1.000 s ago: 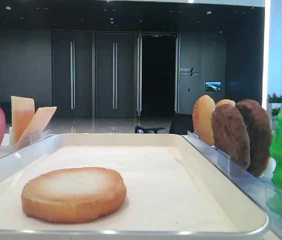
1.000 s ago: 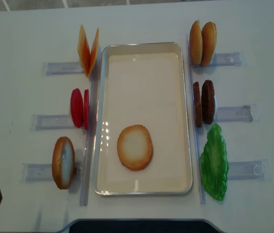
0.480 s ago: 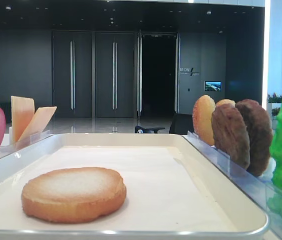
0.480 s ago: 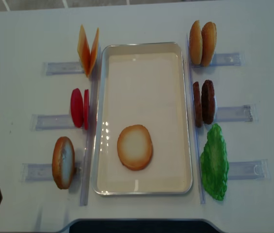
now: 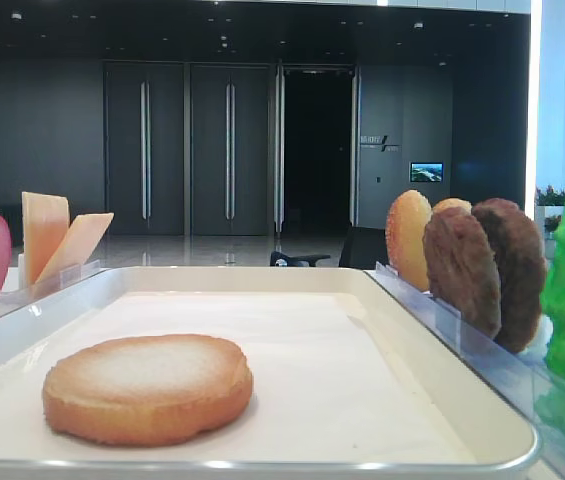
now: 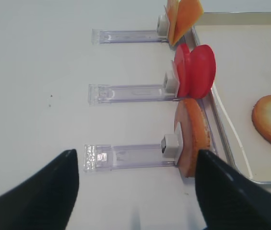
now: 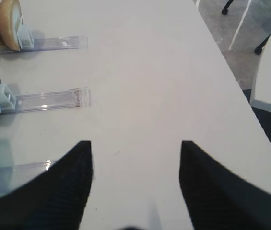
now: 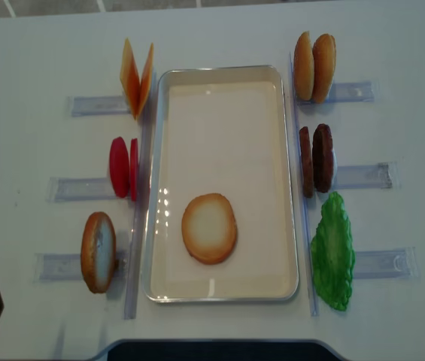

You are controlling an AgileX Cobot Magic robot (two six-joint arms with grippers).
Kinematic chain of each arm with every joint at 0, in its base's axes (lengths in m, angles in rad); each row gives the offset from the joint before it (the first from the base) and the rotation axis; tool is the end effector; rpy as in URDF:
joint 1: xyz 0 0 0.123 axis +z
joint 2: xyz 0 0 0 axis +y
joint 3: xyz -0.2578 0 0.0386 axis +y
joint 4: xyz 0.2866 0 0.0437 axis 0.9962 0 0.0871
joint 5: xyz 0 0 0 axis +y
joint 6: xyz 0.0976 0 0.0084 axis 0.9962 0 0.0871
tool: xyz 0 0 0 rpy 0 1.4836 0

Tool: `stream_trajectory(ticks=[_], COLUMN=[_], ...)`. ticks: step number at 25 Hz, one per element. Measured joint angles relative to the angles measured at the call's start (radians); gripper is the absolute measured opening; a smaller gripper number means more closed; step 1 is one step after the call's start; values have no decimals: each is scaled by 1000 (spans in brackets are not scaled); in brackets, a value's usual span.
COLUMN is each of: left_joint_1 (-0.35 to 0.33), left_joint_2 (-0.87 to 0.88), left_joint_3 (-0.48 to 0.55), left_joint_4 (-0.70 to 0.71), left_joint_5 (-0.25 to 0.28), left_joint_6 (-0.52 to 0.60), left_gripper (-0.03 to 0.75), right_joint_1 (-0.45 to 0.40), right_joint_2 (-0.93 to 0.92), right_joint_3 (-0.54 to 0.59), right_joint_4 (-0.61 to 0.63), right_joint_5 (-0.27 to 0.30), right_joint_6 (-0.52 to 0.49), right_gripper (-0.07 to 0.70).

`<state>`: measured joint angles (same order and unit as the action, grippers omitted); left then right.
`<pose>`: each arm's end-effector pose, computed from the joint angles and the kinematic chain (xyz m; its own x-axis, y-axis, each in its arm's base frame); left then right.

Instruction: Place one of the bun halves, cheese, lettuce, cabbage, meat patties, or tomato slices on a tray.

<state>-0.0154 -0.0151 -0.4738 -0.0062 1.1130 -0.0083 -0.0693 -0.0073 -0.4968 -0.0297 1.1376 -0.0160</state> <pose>0.0582 -0.0014 0.2807 -0.5116 -0.0032 -0.8592 0.0145 0.9998 -0.0123 0.0551 -0.0065 0.2854 -0.5206 0.0076 -0.8538 0.0774 0.9963 -0.0383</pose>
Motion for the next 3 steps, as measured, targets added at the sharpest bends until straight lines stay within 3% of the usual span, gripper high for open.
stream_trajectory(ticks=[3], left_joint_1=[0], left_joint_2=[0], left_joint_3=[0], left_joint_4=[0], left_joint_5=[0], left_joint_6=[0], left_gripper=[576], right_joint_1=[0], right_joint_2=[0], right_joint_3=[0], right_joint_4=[0], right_joint_5=[0], right_joint_6=[0], right_gripper=[415])
